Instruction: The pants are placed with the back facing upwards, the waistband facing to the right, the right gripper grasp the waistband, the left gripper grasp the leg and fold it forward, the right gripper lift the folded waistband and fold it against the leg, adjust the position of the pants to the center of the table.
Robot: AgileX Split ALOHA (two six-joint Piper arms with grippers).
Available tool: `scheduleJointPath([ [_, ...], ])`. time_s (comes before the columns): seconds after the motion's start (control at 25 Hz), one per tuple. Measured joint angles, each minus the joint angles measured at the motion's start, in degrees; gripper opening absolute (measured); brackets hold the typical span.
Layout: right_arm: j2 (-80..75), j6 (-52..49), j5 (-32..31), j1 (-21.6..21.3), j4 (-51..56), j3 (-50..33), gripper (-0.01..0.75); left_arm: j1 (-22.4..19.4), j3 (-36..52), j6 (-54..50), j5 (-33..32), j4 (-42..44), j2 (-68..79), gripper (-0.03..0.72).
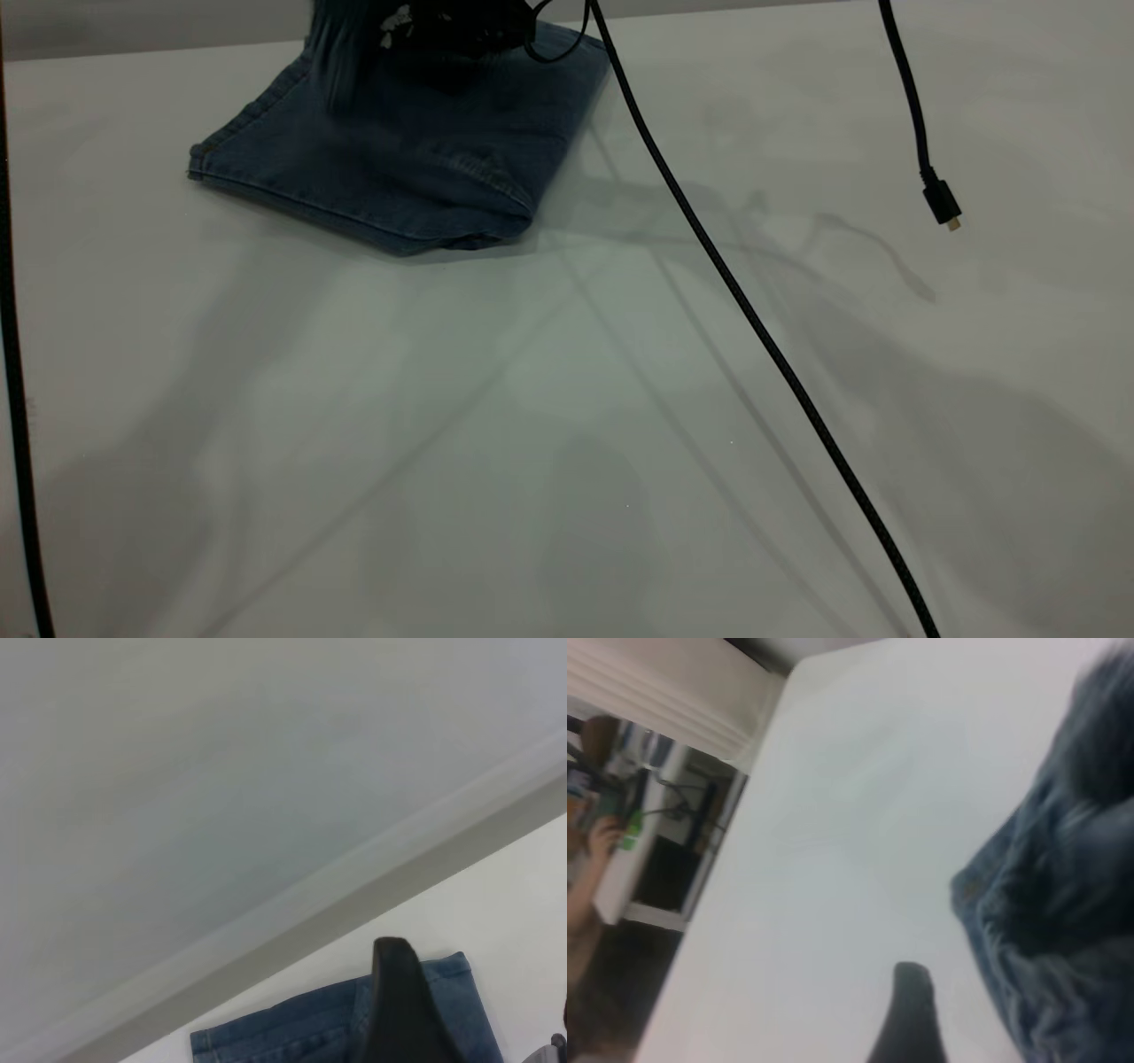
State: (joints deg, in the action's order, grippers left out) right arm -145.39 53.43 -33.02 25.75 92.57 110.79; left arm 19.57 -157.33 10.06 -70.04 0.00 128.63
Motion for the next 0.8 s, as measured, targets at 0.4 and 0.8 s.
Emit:
scheduleJointPath([
  [0.4,0.3,-5.7,-2.6,-5.8,-11.1,1.6,0.542,0.0,0.0,0.2,0.0,0.0,0.0,0.399],
  [0.8,0.4,-25.9,-15.0,-15.4,-43.5,14.5,0.545,0.0,0.7,1.5,0.1,0.4,5.1,0.399],
])
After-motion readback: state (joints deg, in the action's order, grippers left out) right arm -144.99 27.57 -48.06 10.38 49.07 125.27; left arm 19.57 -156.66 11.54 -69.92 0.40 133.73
